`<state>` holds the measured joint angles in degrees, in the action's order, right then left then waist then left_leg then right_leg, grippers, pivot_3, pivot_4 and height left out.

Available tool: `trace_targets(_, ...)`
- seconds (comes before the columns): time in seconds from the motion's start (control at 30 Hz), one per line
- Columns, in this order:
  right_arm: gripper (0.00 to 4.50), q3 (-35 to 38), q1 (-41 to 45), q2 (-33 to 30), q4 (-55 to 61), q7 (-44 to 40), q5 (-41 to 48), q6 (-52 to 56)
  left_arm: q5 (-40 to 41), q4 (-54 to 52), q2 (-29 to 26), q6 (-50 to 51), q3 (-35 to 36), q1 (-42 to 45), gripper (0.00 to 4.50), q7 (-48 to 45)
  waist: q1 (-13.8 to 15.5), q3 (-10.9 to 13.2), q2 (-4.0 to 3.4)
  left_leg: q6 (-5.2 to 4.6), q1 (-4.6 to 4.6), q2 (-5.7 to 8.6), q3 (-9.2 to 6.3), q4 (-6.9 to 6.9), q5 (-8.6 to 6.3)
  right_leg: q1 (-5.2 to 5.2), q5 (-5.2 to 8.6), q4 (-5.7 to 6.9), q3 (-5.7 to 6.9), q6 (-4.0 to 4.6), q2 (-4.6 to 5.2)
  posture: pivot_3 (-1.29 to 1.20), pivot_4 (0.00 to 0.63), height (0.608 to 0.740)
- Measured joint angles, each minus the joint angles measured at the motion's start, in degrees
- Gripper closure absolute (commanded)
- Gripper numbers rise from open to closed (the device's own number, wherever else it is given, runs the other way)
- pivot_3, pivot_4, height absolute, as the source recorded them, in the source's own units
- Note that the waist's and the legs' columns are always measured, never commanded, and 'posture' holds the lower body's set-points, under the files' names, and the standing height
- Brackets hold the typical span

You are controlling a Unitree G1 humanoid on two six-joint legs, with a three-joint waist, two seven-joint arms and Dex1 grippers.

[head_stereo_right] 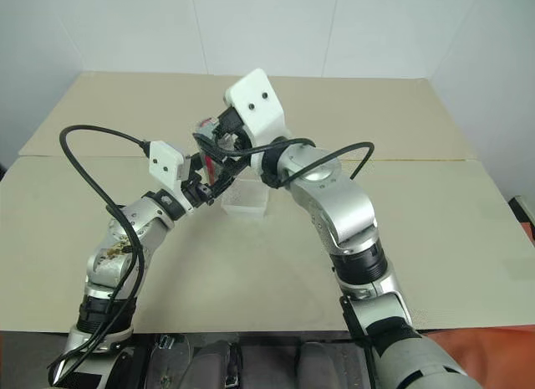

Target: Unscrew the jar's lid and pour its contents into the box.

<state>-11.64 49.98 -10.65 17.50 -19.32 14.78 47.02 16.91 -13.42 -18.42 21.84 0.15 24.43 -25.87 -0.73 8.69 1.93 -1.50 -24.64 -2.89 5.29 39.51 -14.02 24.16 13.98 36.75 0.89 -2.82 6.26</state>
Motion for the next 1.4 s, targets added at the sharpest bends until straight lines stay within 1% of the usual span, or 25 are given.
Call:
trace_targets(0.57, 0.03, 2.01, -3.37, -3.17, 4.56, -0.38, 2.33, 1.66, 0.21, 0.03, -0.63, 0.68, 0.87, 0.03, 1.66, 0.05, 0.0, 0.0, 0.0, -0.01, 0.0, 0.0, -0.03, 0.0, -0.01, 0.0, 0.0, -0.01, 0.0, 0.0, 0.0, 0.0, 0.15, 0.74)
trace_targets(0.7, 0.03, 4.62, -3.84, -4.87, 4.09, 0.76, 1.94, 2.18, 0.56, -0.09, -0.9, 0.67, 1.38, 0.02, 1.66, -0.29, 0.08, 0.0, 0.0, -0.02, 0.0, 0.01, -0.02, 0.0, -0.01, -0.01, 0.0, -0.02, 0.0, 0.0, 0.0, 0.0, 0.15, 0.74)
trace_targets(1.07, 0.03, 5.21, -4.46, -5.46, 4.3, 0.15, 2.43, 2.26, 1.06, -0.1, -0.89, 0.66, 1.32, 0.03, 1.66, -0.62, 0.01, 0.0, 0.0, -0.02, 0.0, 0.01, -0.03, -0.01, -0.01, -0.01, 0.0, -0.02, 0.0, 0.0, 0.0, 0.0, 0.15, 0.74)
trace_targets(1.27, 0.03, 8.89, -5.72, -6.59, 6.34, -5.77, 9.38, 2.26, 1.24, 0.08, -1.05, 0.08, 1.54, 0.04, 1.66, -1.45, 0.07, 0.0, 0.0, -0.05, 0.0, 0.01, -0.08, 0.0, -0.03, -0.02, 0.0, -0.03, -0.01, 0.0, 0.0, 0.0, 0.15, 0.74)
trace_targets(1.4, 0.03, 8.61, -4.96, -5.46, 5.67, -6.83, 11.28, 2.2, 2.36, 0.89, -1.94, -0.79, 1.7, 0.04, 1.66, -4.6, -0.13, 0.0, 0.0, -0.05, 0.02, 0.0, -0.08, -0.01, -0.03, 0.0, 0.0, 0.0, -0.02, 0.0, 0.0, 0.0, 0.15, 0.74)
